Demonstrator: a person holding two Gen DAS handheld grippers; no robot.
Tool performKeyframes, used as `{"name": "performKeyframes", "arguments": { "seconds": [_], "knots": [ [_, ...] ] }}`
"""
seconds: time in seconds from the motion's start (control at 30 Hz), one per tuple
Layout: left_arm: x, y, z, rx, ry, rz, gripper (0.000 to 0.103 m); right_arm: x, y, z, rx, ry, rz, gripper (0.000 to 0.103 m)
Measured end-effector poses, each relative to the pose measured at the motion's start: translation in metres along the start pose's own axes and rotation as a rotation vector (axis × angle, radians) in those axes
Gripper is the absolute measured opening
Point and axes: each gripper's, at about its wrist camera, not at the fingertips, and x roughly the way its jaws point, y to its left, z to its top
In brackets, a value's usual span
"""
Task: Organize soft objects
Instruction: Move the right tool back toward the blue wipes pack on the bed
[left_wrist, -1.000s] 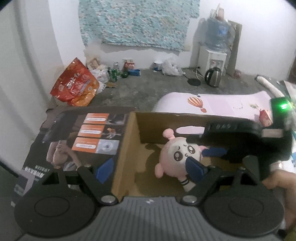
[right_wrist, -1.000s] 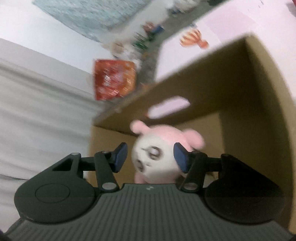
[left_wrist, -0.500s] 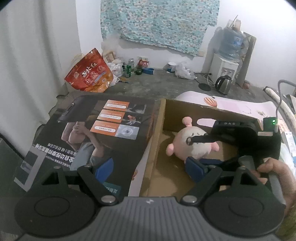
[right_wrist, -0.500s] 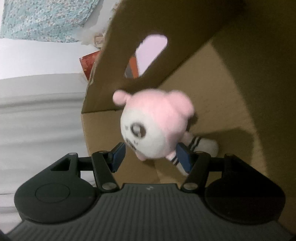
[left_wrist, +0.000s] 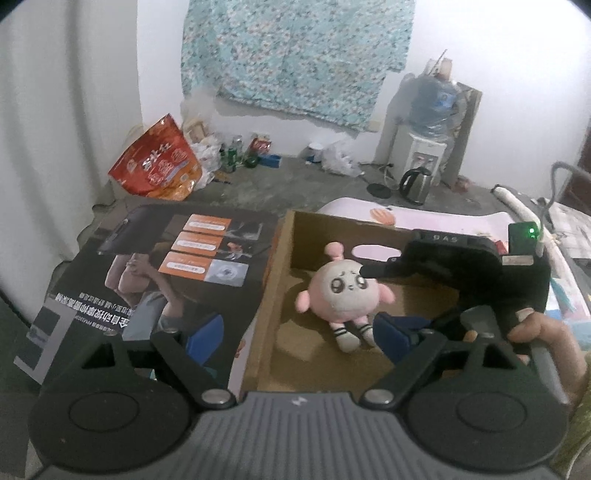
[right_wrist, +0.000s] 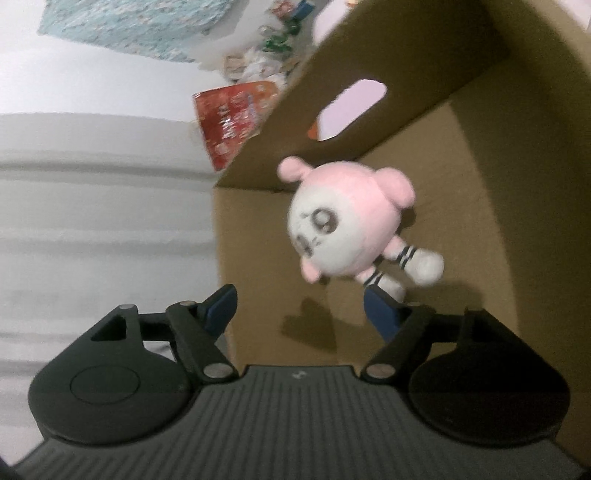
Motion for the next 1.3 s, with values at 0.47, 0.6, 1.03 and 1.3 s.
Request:
{"name": "performKeyframes", "arguments": {
  "seconds": [0.47, 0.6, 1.03, 1.3],
  "knots": [
    [-0.088, -0.071, -0.048, 0.098, -0.114, -0.168, 0.095, -0.18, -0.001, -0.077, -0.253, -0.08, 0.287, 0.08],
    [-0.105, -0.107, -0.074, 0.151, -0.134, -0.26, 0.097, -0.244, -0.032, -0.106, -0.346, -0.177, 0.294, 0.082],
    [-0.076, -0.252, -0.172, 0.349, -0.015, -0.486, 0.097, -0.373, -0.227, -0.201, -0.252, -0.443, 0.053, 0.083],
    [-0.036, -0.314, -0.2, 0.402, 0.047, -0.51, 0.097, -0.421, -0.279, -0.222, -0.204, -0.611, -0.013, 0.083]
  ]
}}
